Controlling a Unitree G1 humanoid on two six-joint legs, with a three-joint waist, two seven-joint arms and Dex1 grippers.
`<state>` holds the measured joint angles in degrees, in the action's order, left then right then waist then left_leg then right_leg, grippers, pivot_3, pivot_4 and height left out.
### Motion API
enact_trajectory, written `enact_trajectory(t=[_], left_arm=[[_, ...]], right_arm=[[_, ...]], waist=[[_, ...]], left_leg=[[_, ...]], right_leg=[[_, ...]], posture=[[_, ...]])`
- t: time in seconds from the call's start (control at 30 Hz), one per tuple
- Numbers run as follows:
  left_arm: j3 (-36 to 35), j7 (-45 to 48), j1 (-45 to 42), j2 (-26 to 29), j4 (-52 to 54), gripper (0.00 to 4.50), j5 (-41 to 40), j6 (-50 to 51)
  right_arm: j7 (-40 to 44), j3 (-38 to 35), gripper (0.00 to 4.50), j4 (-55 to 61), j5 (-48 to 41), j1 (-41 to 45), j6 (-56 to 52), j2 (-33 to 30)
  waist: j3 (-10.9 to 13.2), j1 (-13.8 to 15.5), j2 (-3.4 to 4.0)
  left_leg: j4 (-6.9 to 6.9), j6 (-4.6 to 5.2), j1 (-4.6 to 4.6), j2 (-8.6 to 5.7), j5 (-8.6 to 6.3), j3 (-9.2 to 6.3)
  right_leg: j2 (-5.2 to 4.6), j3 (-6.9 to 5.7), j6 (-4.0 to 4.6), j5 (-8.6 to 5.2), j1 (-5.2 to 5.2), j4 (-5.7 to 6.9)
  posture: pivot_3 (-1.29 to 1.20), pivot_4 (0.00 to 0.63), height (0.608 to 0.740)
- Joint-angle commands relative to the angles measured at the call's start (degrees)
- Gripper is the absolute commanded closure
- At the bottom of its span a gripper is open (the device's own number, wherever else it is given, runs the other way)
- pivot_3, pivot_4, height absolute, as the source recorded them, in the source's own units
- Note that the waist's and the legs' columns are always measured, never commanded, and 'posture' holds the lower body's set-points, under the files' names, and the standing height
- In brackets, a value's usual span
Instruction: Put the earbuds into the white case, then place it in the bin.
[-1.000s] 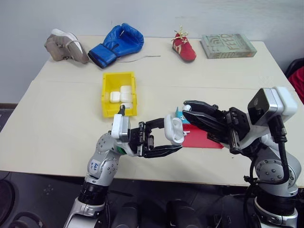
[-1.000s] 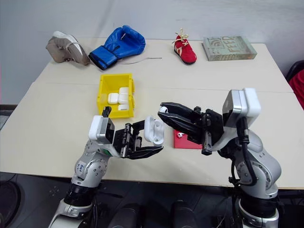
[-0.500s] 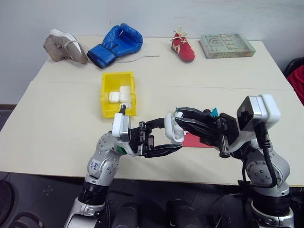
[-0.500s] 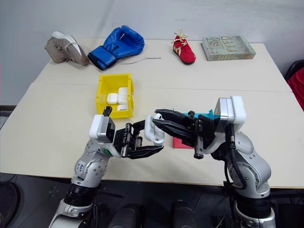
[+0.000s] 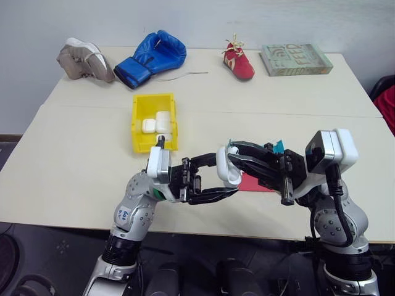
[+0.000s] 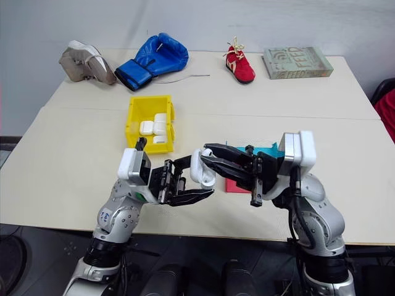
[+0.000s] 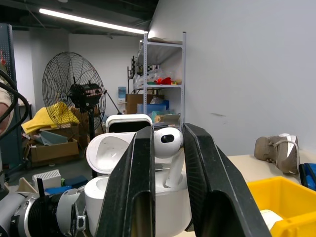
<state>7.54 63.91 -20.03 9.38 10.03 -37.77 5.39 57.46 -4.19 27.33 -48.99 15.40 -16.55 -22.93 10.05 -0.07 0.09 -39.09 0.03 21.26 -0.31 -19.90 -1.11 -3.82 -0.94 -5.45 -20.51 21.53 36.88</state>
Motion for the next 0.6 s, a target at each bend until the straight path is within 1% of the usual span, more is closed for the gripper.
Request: enact_trajectory(t=[0.03, 0.07, 0.2, 0.3, 0.37, 0.4, 0.47, 0.53, 0.6], left_arm=[[-1.19, -0.65, -2.31, -1.23, 2.26, 1.72, -1.62, -1.2], [-1.27, -0.67, -2.45, -1.28, 2.16, 1.72, -1.58, -1.26], [-1.86, -0.42, -2.74, -1.36, 1.84, 1.72, -1.37, -1.19], [-2.71, -0.36, -2.09, -0.49, 1.24, 1.72, -0.94, -1.12], [-3.51, 0.06, -0.94, 0.64, 0.42, 1.72, -0.36, -1.43], [-3.95, 0.4, -0.25, 1.43, -0.12, 1.72, -0.01, -1.65], [-5.37, 1.7, 1.65, 3.71, -1.86, 1.72, 1.12, -3.11], [-7.14, 3.24, 3.82, 6.58, -4.01, 1.72, 2.26, -5.13], [-8.14, 4.26, 5.27, 8.46, -5.28, 1.72, 2.78, -6.48]], right_arm=[[1.43, 1.22, 3.37, -0.89, 2.08, -1.55, 0.62, -1.14], [1.46, 1.34, 3.15, -0.85, 1.09, -1.86, -0.69, -1.79], [2.65, 0.06, 1.81, -0.65, 1.25, -1.44, 1.29, -2.45], [1.31, -3.52, 0.85, 0.94, -0.77, -1.36, 0.42, -4.66], [0.91, -7.44, 0.15, 2.08, -2.78, -3.11, -0.87, -7.88], [0.78, -9.56, 0.03, 2.49, -3.52, -4.44, -1.54, -9.63], [1.69, -16.23, 0.03, 2.43, -4.46, -9.61, -2.85, -14.29], [6.18, -24.47, 0.03, -1.14, 0.04, -18.27, 0.08, -18.42], [9.48, -29.97, 0.03, -5.86, 4.54, -25.27, 3.96, -20.43]], waist=[[0.0, 0.0, 0.0], [0.0, 0.01, 0.0], [0.0, 0.02, 0.0], [0.0, 0.02, 0.0], [0.0, 0.04, 0.0], [0.0, 0.21, 0.0], [0.0, 0.58, 0.0], [0.0, 0.87, 0.0], [0.01, 1.38, -0.02]], left_leg=[[0.0, 0.0, 0.0, 0.0, 0.0, 0.0], [0.0, 0.0, 0.0, 0.0, 0.0, 0.0], [0.0, 0.0, 0.0, 0.0, 0.0, 0.0], [0.0, 0.0, 0.0, 0.0, 0.0, 0.01], [0.0, 0.0, 0.0, 0.0, 0.0, 0.0], [0.01, 0.0, 0.0, 0.0, 0.0, 0.0], [0.01, 0.01, 0.01, 0.0, -0.01, -0.03], [0.07, 0.05, 0.0, -0.01, -0.03, -0.01], [0.14, 0.08, -0.01, -0.01, -0.05, 0.0]], right_leg=[[0.0, 0.0, 0.0, 0.0, 0.0, 0.0], [0.0, 0.0, 0.0, 0.0, 0.0, 0.0], [0.0, -0.01, 0.0, 0.0, 0.0, 0.0], [0.0, -0.01, 0.0, 0.0, 0.0, 0.0], [0.0, -0.01, 0.0, 0.0, 0.0, -0.01], [0.0, 0.0, 0.0, 0.0, -0.01, -0.02], [-0.01, -0.03, 0.0, 0.0, -0.04, -0.05], [-0.02, -0.03, 0.0, 0.0, -0.07, -0.12], [0.0, -0.06, 0.0, 0.0, -0.1, -0.17]], posture=[[0.0, 0.15, 0.74], [0.0, 0.15, 0.74], [0.0, 0.15, 0.74], [0.0, 0.15, 0.74], [0.0, 0.15, 0.74], [0.0, 0.15, 0.74], [0.0, 0.15, 0.74], [0.0, 0.15, 0.74], [0.0, 0.15, 0.74]])
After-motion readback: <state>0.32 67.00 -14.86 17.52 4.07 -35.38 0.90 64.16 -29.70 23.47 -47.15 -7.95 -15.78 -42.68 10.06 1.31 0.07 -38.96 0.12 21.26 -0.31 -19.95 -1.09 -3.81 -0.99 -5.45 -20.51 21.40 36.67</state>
